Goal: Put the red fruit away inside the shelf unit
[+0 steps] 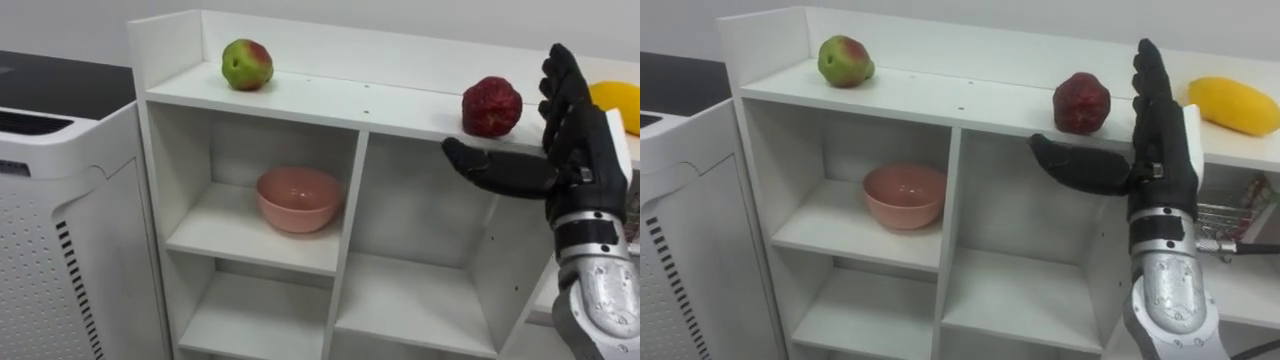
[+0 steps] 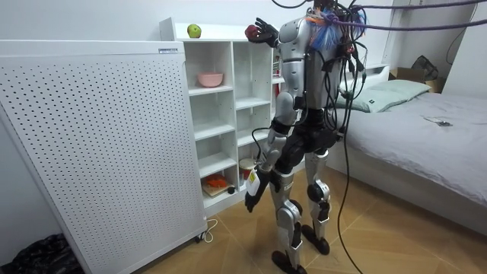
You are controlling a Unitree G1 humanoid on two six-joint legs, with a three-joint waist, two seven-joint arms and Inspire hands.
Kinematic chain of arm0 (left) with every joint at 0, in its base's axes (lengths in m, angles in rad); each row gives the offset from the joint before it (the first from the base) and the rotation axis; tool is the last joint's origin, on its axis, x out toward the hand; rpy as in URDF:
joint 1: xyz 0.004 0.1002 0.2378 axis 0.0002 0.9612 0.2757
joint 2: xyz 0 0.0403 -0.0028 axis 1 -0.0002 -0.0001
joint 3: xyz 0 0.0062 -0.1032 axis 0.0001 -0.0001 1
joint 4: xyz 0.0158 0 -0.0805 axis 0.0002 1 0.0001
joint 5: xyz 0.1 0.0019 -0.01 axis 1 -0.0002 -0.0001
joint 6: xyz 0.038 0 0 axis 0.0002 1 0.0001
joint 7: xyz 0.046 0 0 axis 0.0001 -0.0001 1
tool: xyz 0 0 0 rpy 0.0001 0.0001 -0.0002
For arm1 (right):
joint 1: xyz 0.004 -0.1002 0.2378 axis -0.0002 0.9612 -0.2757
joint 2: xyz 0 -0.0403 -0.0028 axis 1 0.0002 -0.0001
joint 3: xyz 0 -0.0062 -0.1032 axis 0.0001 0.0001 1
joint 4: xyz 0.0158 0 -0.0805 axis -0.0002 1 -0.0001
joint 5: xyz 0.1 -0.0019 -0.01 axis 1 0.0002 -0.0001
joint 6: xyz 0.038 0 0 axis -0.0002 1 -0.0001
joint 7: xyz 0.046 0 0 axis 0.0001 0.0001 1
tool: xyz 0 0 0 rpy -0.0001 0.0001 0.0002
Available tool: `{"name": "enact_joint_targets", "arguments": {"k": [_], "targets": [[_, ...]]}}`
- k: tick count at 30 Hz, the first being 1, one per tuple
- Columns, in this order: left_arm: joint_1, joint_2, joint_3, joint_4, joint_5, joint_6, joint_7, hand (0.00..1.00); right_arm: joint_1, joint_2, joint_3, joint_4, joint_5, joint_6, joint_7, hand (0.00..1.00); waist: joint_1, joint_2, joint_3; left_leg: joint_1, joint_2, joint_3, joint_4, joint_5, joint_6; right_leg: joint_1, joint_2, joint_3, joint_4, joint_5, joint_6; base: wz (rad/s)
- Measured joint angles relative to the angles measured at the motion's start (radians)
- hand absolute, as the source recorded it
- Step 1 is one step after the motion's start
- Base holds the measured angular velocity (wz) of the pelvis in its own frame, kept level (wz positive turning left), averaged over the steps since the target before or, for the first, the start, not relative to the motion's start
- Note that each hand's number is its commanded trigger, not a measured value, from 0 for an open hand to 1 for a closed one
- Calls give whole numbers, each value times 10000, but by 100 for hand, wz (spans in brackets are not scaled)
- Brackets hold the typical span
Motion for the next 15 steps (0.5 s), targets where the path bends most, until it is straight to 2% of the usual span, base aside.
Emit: {"name": "enact_joint_targets", "arguments": {"k": [9, 10, 12, 15], "targets": [[-1, 97, -4, -30, 5, 19, -223, 0, -9, -68, 193, 2, -3, 1, 263, 0, 0, -51, -28, -14, -1, -1, 6, 0, 0, -6, -3, -5, 1, 0, 0, 0], [-1, 112, -4, -33, 5, 19, -255, 0, -9, -151, 262, 3, -3, 2, 322, 6, 1, -55, -29, -14, -1, -1, 6, 0, 0, -6, -3, -6, 1, 0, -1, 0], [0, 134, -5, -46, 5, 19, -270, 0, -9, -216, 275, 3, -3, 7, 377, 100, 9, -70, -28, -15, -1, -1, 6, 0, 0, -6, -3, -6, 1, 0, -1, 0], [1, 173, -6, -74, 5, 19, -292, 0, -9, -236, 275, 3, -4, 10, 427, 100, 10, -94, -25, -16, -1, -1, 5, 0, 0, -6, -3, -7, 1, 0, -1, 0]]}}
